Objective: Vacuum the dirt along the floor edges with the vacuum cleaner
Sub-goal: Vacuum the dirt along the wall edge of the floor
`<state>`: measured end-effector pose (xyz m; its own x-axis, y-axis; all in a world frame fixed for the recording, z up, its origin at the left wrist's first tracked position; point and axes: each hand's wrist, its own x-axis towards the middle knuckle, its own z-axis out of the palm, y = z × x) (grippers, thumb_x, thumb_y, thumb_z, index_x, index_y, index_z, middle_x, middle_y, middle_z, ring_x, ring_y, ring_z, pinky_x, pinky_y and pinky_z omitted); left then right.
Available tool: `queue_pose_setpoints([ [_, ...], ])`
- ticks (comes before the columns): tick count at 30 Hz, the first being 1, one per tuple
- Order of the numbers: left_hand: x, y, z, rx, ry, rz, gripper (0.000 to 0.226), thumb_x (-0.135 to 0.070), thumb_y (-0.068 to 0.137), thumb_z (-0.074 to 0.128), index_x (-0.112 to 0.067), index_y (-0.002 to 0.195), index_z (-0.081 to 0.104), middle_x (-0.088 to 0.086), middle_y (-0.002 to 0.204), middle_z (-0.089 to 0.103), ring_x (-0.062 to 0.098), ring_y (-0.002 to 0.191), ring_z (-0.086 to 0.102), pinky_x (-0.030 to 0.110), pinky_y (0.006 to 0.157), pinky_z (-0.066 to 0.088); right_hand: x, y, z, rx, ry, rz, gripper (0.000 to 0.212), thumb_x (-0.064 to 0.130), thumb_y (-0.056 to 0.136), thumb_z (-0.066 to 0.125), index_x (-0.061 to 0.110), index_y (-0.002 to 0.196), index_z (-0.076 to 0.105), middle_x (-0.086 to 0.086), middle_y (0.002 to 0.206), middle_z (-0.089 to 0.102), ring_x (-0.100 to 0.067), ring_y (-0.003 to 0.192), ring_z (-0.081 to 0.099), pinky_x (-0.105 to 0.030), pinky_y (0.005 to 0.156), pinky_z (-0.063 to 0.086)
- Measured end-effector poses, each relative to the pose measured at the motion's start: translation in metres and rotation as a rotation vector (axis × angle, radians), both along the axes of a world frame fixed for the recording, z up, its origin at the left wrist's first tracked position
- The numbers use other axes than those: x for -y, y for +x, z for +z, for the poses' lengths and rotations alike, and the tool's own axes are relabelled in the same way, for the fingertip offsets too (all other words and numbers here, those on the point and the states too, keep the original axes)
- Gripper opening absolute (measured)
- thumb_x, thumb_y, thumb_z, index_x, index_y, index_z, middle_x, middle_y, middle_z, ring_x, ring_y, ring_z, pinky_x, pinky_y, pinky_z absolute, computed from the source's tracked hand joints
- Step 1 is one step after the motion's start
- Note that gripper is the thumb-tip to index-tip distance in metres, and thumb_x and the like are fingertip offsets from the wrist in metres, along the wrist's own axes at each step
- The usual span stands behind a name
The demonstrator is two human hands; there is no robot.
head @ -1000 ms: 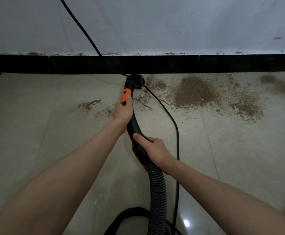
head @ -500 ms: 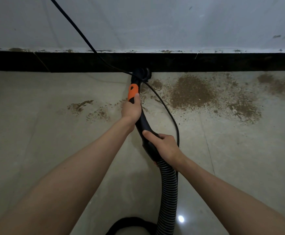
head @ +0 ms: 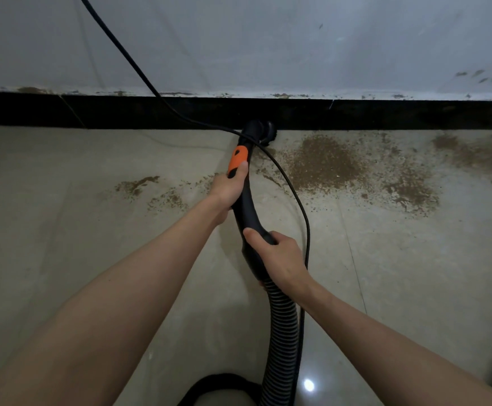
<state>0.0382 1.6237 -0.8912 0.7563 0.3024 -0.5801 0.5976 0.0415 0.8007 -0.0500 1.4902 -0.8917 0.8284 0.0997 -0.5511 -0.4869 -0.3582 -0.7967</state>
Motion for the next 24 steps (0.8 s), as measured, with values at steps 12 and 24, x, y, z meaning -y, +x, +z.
queue_pose_setpoints([
  [12,-0.083,-0.053,0.047,0.02,0.152,0.321,0.061,-0.055,0.089,0.05,-0.004,0.123,0.048,0.009,0.098,0.058,0.022,0.078,0.057,0.029,0.059,0.045,-0.071,-0.024,0.047,-0.287,0.439,0.351,0.028,0.04,0.091,0.063,0.012,0.094,0.056,-0.011,0.069,0.063,-0.029,0.054,0.06,-0.035,0.049,0.054],
  [24,-0.167,-0.119,0.093,0.157,-0.009,0.615,0.042,-0.039,0.085,0.059,-0.006,0.11,0.056,0.004,0.078,0.054,0.016,0.064,0.054,0.025,0.053,0.043,-0.115,-0.045,0.088,-0.348,0.424,0.771,0.043,0.045,0.094,0.049,0.003,0.091,0.057,-0.014,0.072,0.061,-0.024,0.058,0.061,-0.032,0.059,0.053],
])
